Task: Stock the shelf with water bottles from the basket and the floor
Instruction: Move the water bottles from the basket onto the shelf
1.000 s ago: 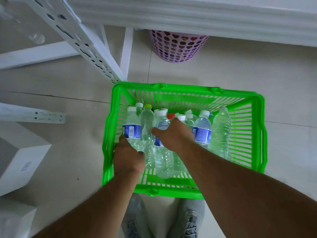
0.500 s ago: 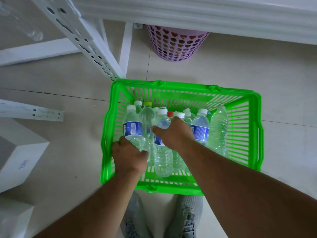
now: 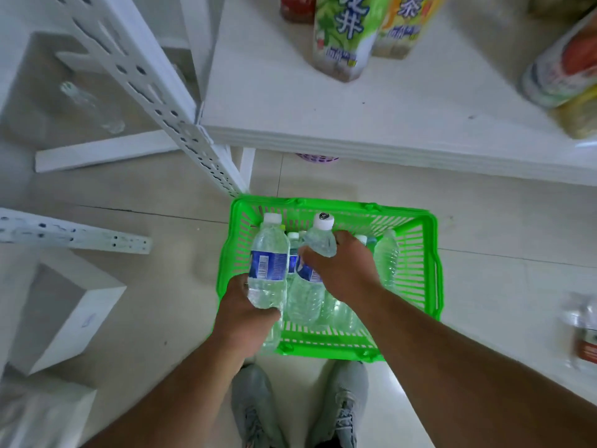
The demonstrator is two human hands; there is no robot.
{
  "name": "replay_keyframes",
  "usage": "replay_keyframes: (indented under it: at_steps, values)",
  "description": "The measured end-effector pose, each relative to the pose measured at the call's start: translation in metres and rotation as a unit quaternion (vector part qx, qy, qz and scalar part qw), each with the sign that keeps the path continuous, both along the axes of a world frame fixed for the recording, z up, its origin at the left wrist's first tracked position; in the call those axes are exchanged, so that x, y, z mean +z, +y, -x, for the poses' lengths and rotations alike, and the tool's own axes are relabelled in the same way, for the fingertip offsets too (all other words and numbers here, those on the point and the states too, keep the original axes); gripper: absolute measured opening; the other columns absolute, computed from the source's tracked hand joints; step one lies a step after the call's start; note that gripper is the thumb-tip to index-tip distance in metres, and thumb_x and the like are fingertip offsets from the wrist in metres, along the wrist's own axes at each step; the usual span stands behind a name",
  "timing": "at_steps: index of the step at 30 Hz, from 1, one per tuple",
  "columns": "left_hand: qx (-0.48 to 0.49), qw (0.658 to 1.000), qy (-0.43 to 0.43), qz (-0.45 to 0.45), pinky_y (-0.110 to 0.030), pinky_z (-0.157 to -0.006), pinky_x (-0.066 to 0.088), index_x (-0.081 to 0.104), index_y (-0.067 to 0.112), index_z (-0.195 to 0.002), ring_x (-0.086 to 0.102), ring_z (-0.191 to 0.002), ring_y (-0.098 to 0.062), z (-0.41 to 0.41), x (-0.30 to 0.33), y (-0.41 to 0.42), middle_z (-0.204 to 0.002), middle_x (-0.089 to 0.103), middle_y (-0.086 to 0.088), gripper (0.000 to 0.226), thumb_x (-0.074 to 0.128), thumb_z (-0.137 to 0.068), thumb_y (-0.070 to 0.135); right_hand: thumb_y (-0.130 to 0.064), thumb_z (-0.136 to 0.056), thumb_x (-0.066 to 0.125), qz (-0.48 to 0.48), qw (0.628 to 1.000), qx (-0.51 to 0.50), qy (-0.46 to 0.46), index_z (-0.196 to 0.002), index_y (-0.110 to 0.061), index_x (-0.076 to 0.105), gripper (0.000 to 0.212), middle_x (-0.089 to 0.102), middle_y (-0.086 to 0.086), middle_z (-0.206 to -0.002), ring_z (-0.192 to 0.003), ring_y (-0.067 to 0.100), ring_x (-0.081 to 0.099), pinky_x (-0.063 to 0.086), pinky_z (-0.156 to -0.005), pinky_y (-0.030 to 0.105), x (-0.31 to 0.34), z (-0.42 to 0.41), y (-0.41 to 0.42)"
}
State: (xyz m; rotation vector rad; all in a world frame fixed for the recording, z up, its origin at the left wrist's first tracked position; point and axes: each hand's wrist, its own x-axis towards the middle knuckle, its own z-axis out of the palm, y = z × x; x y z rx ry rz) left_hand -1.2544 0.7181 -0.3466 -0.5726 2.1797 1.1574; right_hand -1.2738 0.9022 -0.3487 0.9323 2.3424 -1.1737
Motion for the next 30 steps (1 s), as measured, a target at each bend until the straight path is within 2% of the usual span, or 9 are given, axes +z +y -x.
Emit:
replay_keyframes:
  at_steps: [2,4,8,12,16,19,22,28,30]
  values:
    - [-0.014,1.000,0.016,-0.010,-0.019,-0.070,0.044,0.054,0.027,-0.109,0.061,-0.086,-0.007,0.000,0.043,-0.002,-0.097,0.064,0.009,0.054,0.080,-0.068,0.003,-0.064,-0.072,0.072,0.001,1.000,0.001,0.021,-0.108,-0.024,0.065,0.054,0.070,-0.006,-0.093,-0.082,0.017,0.065,0.050,-0.066,0.030,0.045,-0.003,0.005]
    - [-0.016,0.999,0.030,-0.019,-0.015,-0.066,0.045,0.053,0.032,-0.106,0.061,-0.083,-0.001,-0.001,0.090,-0.005,-0.095,0.063,0.013,0.056,0.082,-0.066,0.004,-0.063,-0.071,0.073,-0.011,0.999,0.013,0.046,-0.104,-0.024,0.067,0.051,0.071,-0.007,-0.088,-0.079,0.017,0.066,0.049,-0.065,0.029,0.095,-0.007,0.010]
    - [-0.035,0.996,0.061,-0.054,-0.031,-0.076,0.054,0.051,0.028,-0.114,0.066,-0.092,-0.016,-0.005,0.191,-0.013,-0.105,0.064,0.005,0.062,0.082,-0.065,0.004,-0.063,-0.070,0.073,-0.010,0.996,0.026,0.084,-0.102,-0.027,0.069,0.048,0.072,-0.010,-0.088,-0.079,0.012,0.067,0.051,-0.066,0.028,0.206,-0.020,0.020]
    - [-0.075,0.987,0.112,-0.082,-0.018,-0.073,0.049,0.049,0.032,-0.114,0.065,-0.097,-0.010,-0.021,0.296,-0.022,-0.106,0.064,0.011,0.065,0.085,-0.066,0.007,-0.064,-0.070,0.070,-0.032,0.988,0.045,0.142,-0.101,-0.033,0.070,0.044,0.073,-0.012,-0.091,-0.082,0.009,0.067,0.049,-0.068,0.027,0.325,-0.040,0.024]
    - [-0.104,0.977,0.146,-0.118,-0.034,-0.091,0.052,0.049,0.037,-0.118,0.066,-0.101,-0.010,-0.044,0.392,-0.034,-0.110,0.068,0.007,0.068,0.084,-0.064,0.015,-0.065,-0.068,0.070,-0.045,0.977,0.049,0.204,-0.093,-0.041,0.069,0.034,0.072,-0.018,-0.086,-0.076,-0.004,0.065,0.046,-0.063,0.023,0.443,-0.070,0.022]
    - [-0.125,0.965,0.177,-0.150,-0.035,-0.092,0.053,0.048,0.050,-0.114,0.067,-0.100,-0.004,-0.065,0.478,-0.045,-0.110,0.069,0.013,0.070,0.081,-0.060,0.020,-0.065,-0.071,0.071,-0.069,0.967,0.049,0.240,-0.093,-0.040,0.070,0.033,0.073,-0.019,-0.085,-0.075,-0.004,0.065,0.050,-0.064,0.024,0.543,-0.102,0.016]
    - [-0.140,0.952,0.206,-0.177,-0.038,-0.094,0.053,0.046,0.052,-0.116,0.067,-0.103,-0.006,-0.082,0.551,-0.051,-0.115,0.068,0.012,0.074,0.083,-0.059,0.022,-0.060,-0.074,0.074,-0.081,0.955,0.045,0.281,-0.093,-0.035,0.072,0.031,0.073,-0.017,-0.083,-0.073,-0.002,0.066,0.049,-0.063,0.025,0.629,-0.131,0.011]
    - [-0.157,0.922,0.286,-0.208,-0.031,-0.085,0.055,0.050,0.050,-0.113,0.071,-0.095,-0.006,-0.109,0.646,-0.041,-0.110,0.072,0.009,0.074,0.086,-0.057,0.017,-0.059,-0.073,0.074,-0.094,0.930,0.026,0.356,-0.080,-0.034,0.070,0.026,0.070,-0.022,-0.069,-0.062,-0.004,0.065,0.041,-0.049,0.014,0.752,-0.176,0.013]
    - [-0.148,0.917,0.301,-0.216,-0.034,-0.086,0.056,0.049,0.045,-0.118,0.070,-0.096,-0.006,-0.117,0.667,-0.032,-0.111,0.071,0.007,0.078,0.087,-0.055,0.021,-0.060,-0.073,0.074,-0.096,0.923,0.026,0.371,-0.079,-0.033,0.070,0.028,0.069,-0.022,-0.068,-0.061,-0.003,0.065,0.043,-0.052,0.018,0.776,-0.187,0.017]
